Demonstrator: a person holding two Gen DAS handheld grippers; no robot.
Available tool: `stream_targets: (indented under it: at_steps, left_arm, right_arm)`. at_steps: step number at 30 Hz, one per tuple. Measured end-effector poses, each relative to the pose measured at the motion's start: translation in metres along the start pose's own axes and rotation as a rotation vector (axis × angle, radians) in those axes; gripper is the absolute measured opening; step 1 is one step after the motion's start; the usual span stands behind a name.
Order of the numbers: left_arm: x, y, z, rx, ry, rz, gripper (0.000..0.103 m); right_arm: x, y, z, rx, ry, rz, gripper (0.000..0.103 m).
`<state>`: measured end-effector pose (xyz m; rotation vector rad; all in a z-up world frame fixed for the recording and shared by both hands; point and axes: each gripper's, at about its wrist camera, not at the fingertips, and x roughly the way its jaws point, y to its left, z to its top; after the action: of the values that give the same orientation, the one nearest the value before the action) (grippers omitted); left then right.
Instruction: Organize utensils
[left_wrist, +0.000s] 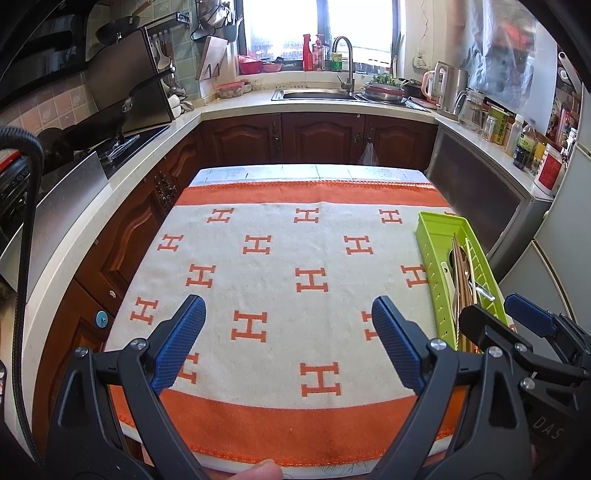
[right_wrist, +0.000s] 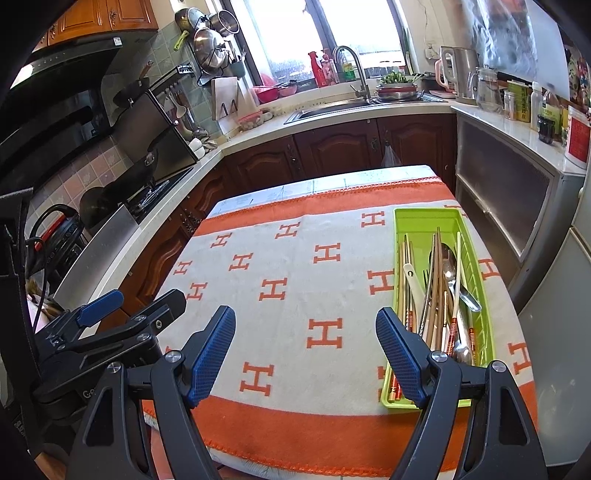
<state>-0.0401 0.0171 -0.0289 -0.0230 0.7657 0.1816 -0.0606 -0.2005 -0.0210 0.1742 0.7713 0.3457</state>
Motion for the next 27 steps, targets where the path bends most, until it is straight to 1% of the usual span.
stream_targets:
  at_steps: [27]
  left_arm:
    - [0.0027,0.0005,-0.0026,0.000,0.009,-0.001,0.090]
  right_arm:
    - [0.0022,-0.0006,-0.0033,0.003,0.002,-0.004,0.080]
